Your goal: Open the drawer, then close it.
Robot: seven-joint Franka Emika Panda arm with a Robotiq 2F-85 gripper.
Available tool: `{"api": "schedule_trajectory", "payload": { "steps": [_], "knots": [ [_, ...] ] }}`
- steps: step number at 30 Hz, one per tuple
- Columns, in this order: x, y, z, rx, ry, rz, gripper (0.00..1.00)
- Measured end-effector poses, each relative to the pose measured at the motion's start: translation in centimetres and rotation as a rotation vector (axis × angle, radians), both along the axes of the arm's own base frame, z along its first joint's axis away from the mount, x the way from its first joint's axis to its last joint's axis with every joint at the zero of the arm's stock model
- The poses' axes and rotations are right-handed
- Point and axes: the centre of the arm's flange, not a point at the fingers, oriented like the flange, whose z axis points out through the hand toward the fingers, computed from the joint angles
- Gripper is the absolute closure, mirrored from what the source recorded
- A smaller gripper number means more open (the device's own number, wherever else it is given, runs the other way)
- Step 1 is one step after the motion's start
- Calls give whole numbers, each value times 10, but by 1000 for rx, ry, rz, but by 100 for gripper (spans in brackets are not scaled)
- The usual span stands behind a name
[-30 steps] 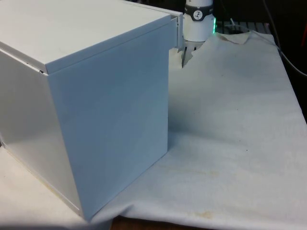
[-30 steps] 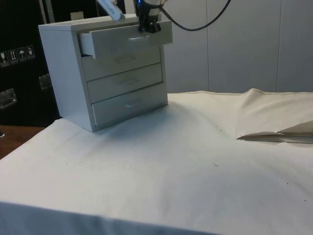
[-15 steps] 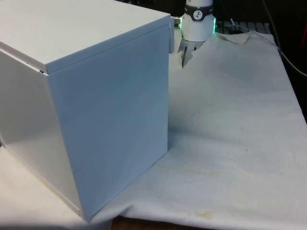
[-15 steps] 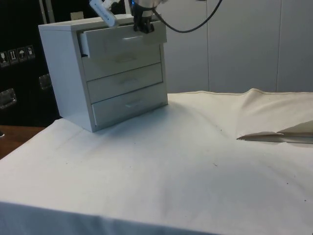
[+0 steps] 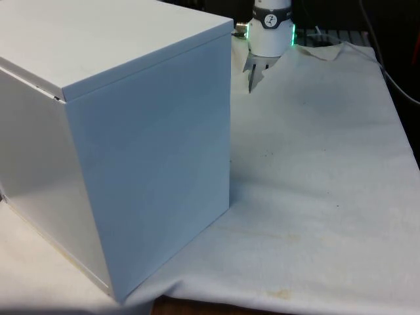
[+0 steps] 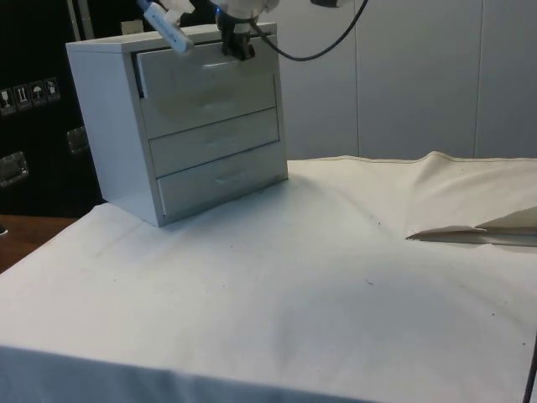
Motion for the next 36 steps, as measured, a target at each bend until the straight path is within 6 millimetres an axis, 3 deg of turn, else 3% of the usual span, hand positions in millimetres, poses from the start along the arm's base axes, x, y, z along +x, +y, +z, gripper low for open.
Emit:
{"api": "schedule_trajectory", "payload": {
  "steps": [18,36],
  "knots": [
    [13,-7,1,2,-27,-18,100],
    [-21,6,19,24,-41,-21,100]
  ]
}}
